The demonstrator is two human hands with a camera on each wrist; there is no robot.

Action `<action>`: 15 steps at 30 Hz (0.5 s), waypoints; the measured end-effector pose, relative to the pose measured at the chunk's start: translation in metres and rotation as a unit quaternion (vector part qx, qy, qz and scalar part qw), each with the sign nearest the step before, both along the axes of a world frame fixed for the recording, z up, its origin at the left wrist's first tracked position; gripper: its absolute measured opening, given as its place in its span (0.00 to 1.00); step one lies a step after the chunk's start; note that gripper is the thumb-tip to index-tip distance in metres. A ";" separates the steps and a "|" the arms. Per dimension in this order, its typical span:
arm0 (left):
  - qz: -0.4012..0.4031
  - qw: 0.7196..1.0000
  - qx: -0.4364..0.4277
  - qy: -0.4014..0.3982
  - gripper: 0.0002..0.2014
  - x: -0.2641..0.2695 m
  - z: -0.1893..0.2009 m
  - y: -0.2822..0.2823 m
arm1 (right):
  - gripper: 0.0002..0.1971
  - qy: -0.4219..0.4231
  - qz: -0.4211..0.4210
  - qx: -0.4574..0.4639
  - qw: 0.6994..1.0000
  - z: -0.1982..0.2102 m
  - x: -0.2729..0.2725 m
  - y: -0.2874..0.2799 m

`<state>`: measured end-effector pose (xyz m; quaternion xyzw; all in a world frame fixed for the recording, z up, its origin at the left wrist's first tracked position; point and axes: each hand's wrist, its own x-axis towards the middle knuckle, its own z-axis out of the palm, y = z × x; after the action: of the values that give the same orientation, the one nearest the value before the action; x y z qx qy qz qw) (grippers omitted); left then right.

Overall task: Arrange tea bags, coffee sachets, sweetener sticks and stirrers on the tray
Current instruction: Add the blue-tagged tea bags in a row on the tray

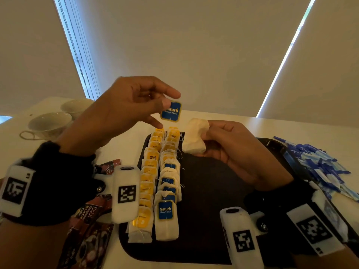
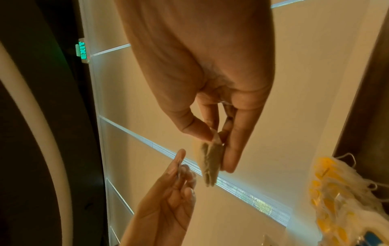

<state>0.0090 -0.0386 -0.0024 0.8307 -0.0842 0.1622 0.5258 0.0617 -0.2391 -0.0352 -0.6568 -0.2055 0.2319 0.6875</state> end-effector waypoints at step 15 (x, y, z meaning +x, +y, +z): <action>-0.209 0.969 0.043 0.122 0.11 -0.023 0.014 0.006 | 0.06 0.014 -0.121 0.116 0.986 0.000 0.009 -0.004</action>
<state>-0.0137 -0.0327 0.0117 0.8301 -0.1983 -0.0572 0.5180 0.0707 -0.2431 -0.0354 -0.5895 -0.1404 0.1304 0.7847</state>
